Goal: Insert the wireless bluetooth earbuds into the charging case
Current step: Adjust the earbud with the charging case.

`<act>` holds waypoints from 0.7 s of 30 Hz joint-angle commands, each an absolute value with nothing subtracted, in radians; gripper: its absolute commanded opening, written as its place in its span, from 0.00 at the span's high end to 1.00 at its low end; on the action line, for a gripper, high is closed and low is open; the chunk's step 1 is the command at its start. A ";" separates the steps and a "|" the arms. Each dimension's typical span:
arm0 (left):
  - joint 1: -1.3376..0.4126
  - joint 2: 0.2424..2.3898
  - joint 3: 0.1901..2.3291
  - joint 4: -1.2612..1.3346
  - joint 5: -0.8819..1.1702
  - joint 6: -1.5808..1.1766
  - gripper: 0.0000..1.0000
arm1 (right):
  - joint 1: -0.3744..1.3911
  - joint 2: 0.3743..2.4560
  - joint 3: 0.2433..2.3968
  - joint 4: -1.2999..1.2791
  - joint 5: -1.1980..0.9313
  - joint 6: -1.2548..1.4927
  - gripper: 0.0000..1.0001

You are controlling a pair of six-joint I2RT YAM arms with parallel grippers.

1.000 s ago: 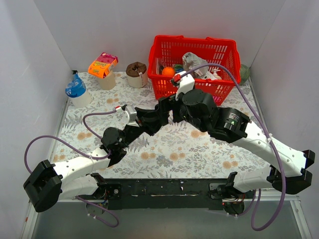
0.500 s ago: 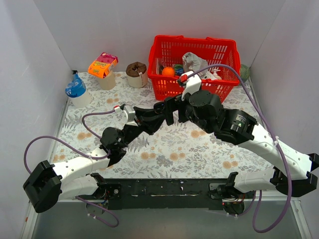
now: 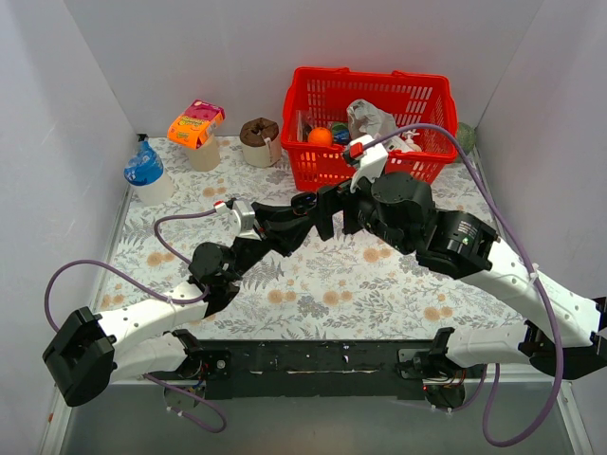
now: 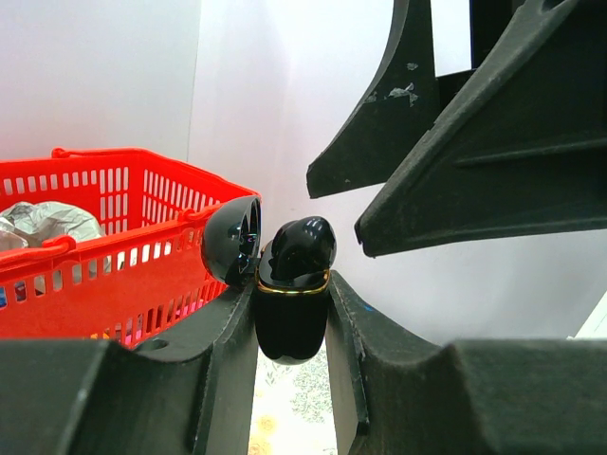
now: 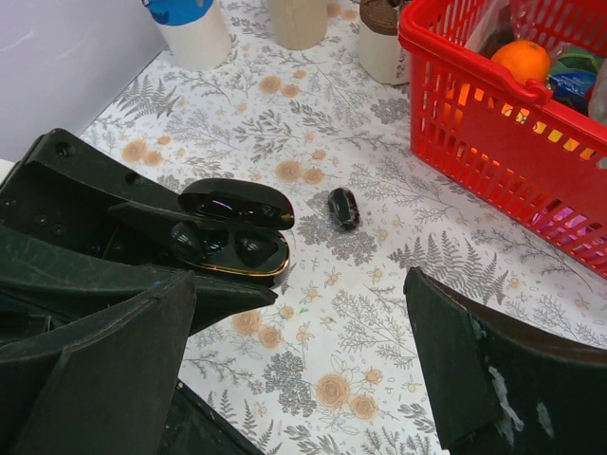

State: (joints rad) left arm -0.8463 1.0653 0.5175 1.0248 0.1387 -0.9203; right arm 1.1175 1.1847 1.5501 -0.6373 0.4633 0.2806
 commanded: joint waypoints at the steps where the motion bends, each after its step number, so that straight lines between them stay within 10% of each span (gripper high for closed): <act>1: -0.842 1.048 0.555 1.040 0.144 -0.914 1.00 | 1.115 1.177 1.557 -0.566 0.425 0.259 0.02; 21: -0.842 1.046 0.541 1.040 0.173 -0.917 1.00 | 1.114 1.215 1.586 -0.529 0.336 0.236 0.02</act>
State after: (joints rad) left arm -0.8459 1.0653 0.5213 1.0248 0.1604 -0.9203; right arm 1.1164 1.2053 1.5497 -0.6022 0.4072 0.2554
